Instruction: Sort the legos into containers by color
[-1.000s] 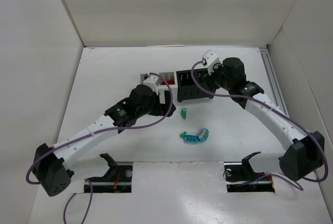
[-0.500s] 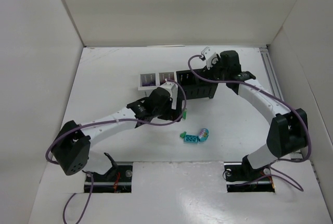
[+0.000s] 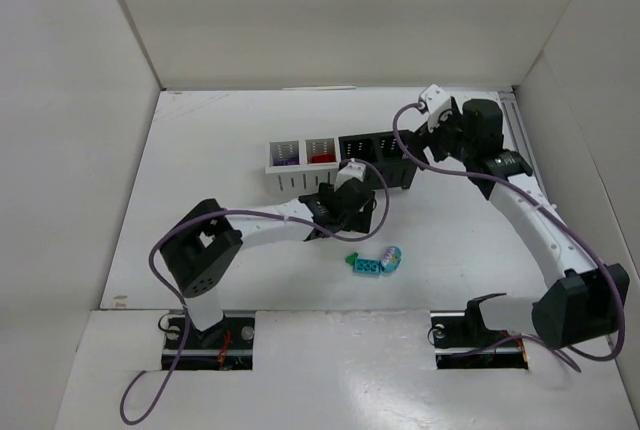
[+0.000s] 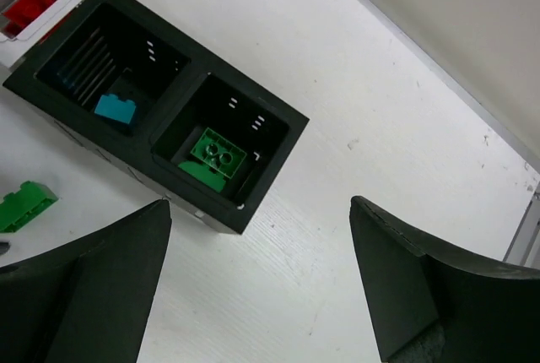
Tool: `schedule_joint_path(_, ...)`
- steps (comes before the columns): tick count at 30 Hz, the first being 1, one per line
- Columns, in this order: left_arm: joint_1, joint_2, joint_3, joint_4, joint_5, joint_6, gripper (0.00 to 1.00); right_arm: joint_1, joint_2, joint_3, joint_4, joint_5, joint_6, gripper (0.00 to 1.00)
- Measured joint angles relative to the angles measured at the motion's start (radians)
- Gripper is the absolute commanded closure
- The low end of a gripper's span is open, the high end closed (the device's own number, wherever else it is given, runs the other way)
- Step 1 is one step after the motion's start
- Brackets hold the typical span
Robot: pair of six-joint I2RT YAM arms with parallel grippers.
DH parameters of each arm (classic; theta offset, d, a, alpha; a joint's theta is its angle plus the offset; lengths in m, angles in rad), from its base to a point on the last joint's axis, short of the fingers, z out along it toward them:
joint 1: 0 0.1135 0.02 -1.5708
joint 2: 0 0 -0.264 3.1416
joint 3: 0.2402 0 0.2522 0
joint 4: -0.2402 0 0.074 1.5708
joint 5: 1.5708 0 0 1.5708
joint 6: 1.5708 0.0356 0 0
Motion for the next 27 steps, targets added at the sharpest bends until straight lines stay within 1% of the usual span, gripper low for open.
schedule_joint_path(3, 0.002, 0.047, 0.014, 0.003, -0.057, -0.024, 0.31, -0.018, -0.06, -0.045, -0.018, -0.009, -0.003, 0.09)
schedule_joint_path(5, 0.005, 0.073, 0.02, 0.009, -0.088, -0.04, 0.32, -0.029, -0.087, -0.067, -0.032, -0.011, -0.003, 0.09)
schedule_joint_path(6, 0.005, 0.082, 0.021, 0.014, -0.1, -0.046, 0.37, -0.033, -0.099, -0.077, -0.04, -0.011, -0.003, 0.09)
schedule_joint_path(8, 0.006, 0.098, 0.022, 0.027, -0.118, -0.055, 0.38, -0.044, -0.12, -0.094, -0.055, -0.013, -0.004, 0.09)
schedule_joint_path(10, 0.006, 0.114, 0.022, 0.054, -0.127, -0.058, 0.42, -0.053, -0.135, -0.105, -0.072, -0.012, -0.005, 0.09)
schedule_joint_path(13, 0.006, 0.136, 0.022, 0.086, -0.126, -0.057, 0.43, -0.064, -0.155, -0.113, -0.086, -0.008, -0.007, 0.09)
schedule_joint_path(16, 0.005, 0.15, 0.022, 0.113, -0.123, -0.053, 0.53, -0.072, -0.178, -0.129, -0.097, -0.005, -0.007, 0.09)
schedule_joint_path(17, 0.005, 0.156, 0.023, 0.121, -0.12, -0.051, 0.58, -0.077, -0.185, -0.135, -0.099, -0.005, -0.008, 0.09)
schedule_joint_path(18, 0.005, 0.162, 0.027, 0.126, -0.116, -0.048, 0.66, -0.082, -0.192, -0.143, -0.102, -0.003, -0.008, 0.09)
schedule_joint_path(19, 0.004, 0.171, 0.032, 0.132, -0.113, -0.046, 0.7, -0.085, -0.198, -0.15, -0.101, -0.002, -0.008, 0.09)
schedule_joint_path(22, 0.004, 0.187, 0.047, 0.148, -0.104, -0.036, 0.77, -0.097, -0.218, -0.174, -0.109, 0.0, -0.01, 0.09)
schedule_joint_path(23, 0.004, 0.191, 0.052, 0.15, -0.102, -0.034, 0.83, -0.101, -0.224, -0.18, -0.111, 0.0, -0.011, 0.09)
schedule_joint_path(26, 0.001, 0.193, 0.064, 0.143, -0.096, -0.027, 0.88, -0.114, -0.244, -0.196, -0.124, 0.004, -0.011, 0.08)
schedule_joint_path(27, -0.002, 0.192, 0.068, 0.137, -0.096, -0.026, 0.88, -0.117, -0.252, -0.201, -0.13, 0.007, -0.012, 0.08)
